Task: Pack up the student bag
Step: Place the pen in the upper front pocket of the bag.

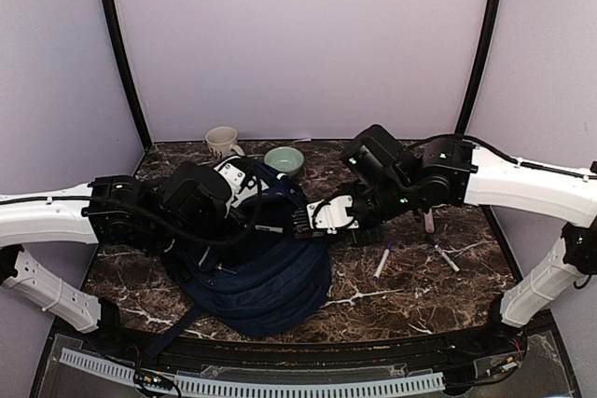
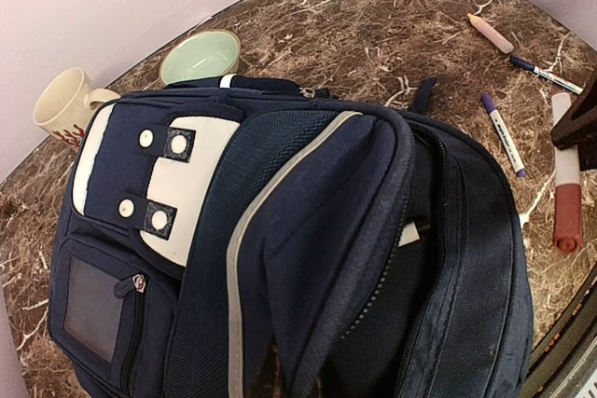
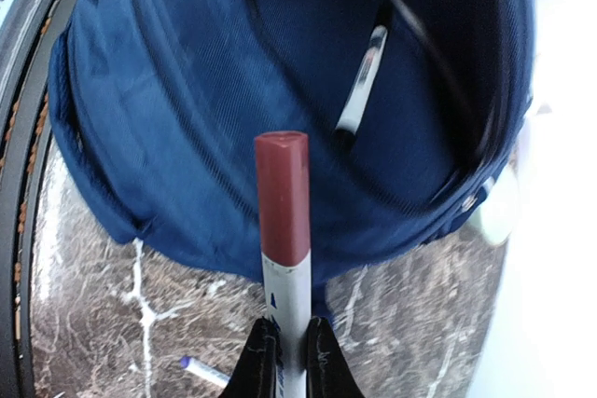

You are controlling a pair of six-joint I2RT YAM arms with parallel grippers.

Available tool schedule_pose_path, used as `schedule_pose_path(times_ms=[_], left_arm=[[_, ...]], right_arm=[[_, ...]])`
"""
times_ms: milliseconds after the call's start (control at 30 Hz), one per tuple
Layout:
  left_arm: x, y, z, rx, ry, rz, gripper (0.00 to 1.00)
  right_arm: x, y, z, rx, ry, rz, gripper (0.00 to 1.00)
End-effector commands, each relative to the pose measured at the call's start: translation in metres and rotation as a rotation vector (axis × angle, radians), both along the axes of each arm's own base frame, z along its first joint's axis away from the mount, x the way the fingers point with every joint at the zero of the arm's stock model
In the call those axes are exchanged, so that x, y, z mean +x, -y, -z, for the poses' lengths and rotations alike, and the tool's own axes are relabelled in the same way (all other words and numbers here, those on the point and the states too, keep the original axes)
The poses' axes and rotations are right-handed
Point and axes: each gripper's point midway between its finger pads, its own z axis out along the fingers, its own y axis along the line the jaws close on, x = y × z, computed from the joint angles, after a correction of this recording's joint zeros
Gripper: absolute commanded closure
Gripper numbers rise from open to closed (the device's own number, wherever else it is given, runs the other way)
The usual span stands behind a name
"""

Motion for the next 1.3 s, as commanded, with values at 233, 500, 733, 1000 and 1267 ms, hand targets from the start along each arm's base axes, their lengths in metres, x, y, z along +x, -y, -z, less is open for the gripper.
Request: schedule_pose_path(times_ms=[233, 500, 733, 1000, 1267], left_arm=[[0.010, -0.004, -0.046, -0.185, 0.066, -0.076, 1.00], [0.006, -0.015, -0.056, -0.228, 0.058, -0.093, 1.00], [0.004, -0.022, -0.062, -0.253, 0.069, -0.096, 1.00], [0.004, -0.018, -0.060, -0.246, 0.060, -0.090, 1.00], [0.004, -0.020, -0.060, -0.249, 0.058, -0.094, 1.00]], right_arm=[[-0.019, -0.093, -0.039, 0.102, 0.200, -0.185, 1.00], [-0.003, -0.116, -0.007, 0.049, 0.326, -0.176, 1.00], [0.009, -0.130, -0.003, 0.035, 0.428, -0.160, 1.00], [0.030, -0.148, 0.019, 0.001, 0.518, -0.134, 0.96], [0.040, -0.157, -0.042, 0.212, 0.550, 0.019, 0.58]])
